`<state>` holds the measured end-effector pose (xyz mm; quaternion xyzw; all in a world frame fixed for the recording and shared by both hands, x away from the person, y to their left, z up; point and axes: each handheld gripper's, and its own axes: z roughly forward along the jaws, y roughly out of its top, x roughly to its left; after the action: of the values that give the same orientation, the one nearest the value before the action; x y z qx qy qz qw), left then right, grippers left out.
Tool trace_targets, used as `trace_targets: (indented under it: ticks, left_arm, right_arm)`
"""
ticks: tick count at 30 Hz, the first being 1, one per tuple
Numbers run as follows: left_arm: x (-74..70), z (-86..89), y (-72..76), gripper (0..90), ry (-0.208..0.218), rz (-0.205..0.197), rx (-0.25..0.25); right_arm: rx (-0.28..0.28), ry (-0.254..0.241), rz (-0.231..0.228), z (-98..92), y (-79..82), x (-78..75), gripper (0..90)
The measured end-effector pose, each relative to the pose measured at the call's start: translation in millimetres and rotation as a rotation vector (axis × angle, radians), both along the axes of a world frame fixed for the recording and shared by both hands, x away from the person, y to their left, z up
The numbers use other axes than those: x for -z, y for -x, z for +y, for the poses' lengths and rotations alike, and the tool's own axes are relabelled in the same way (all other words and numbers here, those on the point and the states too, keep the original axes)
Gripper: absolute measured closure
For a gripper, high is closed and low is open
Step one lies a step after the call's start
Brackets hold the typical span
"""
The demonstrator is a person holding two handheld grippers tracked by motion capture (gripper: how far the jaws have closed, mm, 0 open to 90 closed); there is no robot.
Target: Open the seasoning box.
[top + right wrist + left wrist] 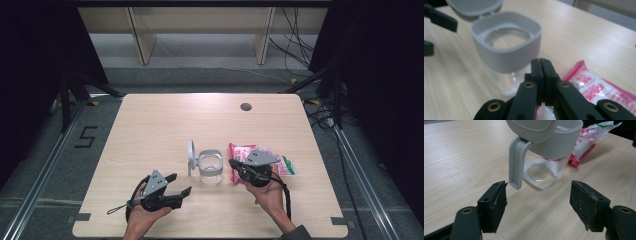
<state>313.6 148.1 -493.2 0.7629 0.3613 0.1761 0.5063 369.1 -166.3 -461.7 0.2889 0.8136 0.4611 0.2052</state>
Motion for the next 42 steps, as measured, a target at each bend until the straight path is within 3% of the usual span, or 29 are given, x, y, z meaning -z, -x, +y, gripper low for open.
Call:
trace_targets:
  ticks: [1,5,7,8,9,14,17,18,22,23,25,27,28,36,39,42]
  left_arm:
    - [-0.1,-0.1,0.2,29.2,-0.003,0.003,-0.002]
    - [0.9,-0.7,-0.4,29.1,0.006,0.004,-0.001]
    - [0.3,0.9,-1.9,29.0,-0.03,-0.016,0.013]
    - [1.2,-1.4,-0.2,29.0,-0.002,0.005,-0.003]
    - [1.1,-0.8,-0.2,29.0,-0.016,0.006,0.001]
    - [2.7,-2.3,-0.6,28.8,-0.001,0.016,0.005]
    - [2.8,-2.1,-1.0,28.7,0.01,0.014,0.001]
    - [2.3,-0.7,-1.8,28.7,-0.005,0.002,0.011]
    - [0.8,0.2,-0.2,28.7,-0.005,0.014,-0.003]
    - [1.0,-0.7,-0.3,28.7,0.017,0.009,-0.003]
    - [-1.0,2.0,0.0,28.7,-0.005,0.01,-0.009]
    - [-0.9,2.8,-0.4,28.7,0.009,0.008,-0.011]
    - [-1.6,4.2,-0.3,28.7,-0.005,0.007,-0.015]
    - [-1.5,5.2,-0.9,28.7,0.003,0.012,-0.022]
    - [-1.9,5.2,-0.6,28.7,0.006,0.012,-0.026]
    - [-2.7,7.0,-2.5,28.7,-0.007,-0.012,-0.002]
  right_arm:
    - [0.012,0.013,0.025,0.1,0.2,2.4,90.0]
    - [0.021,0.057,0.042,2.9,-2.1,12.9,90.0]
    - [0.023,0.081,0.047,4.7,-2.9,17.3,90.0]
    - [0.019,0.096,0.039,5.1,-4.3,19.5,90.0]
    - [0.02,0.1,0.057,5.8,-4.7,21.5,90.0]
    - [0.038,0.147,0.05,5.0,-8.4,29.3,90.0]
    - [0.037,0.147,0.056,5.1,-8.3,30.1,90.0]
    - [0.037,0.151,0.056,5.3,-8.0,30.1,90.0]
    - [0.025,0.193,0.033,5.2,-6.1,31.4,90.0]
    - [0.028,0.195,0.036,4.9,-5.6,31.2,90.0]
    - [0.032,0.198,0.044,2.4,-4.5,30.3,90.0]
    - [0.041,0.198,0.051,-0.7,-2.0,29.6,90.0]
    - [0.044,0.197,0.057,-2.1,-0.6,29.4,90.0]
    - [0.056,0.18,0.09,-20.3,5.3,27.3,90.0]
    - [0.065,0.179,0.078,-26.6,6.3,26.4,90.0]
    - [0.078,0.165,0.102,-32.7,8.2,25.8,90.0]
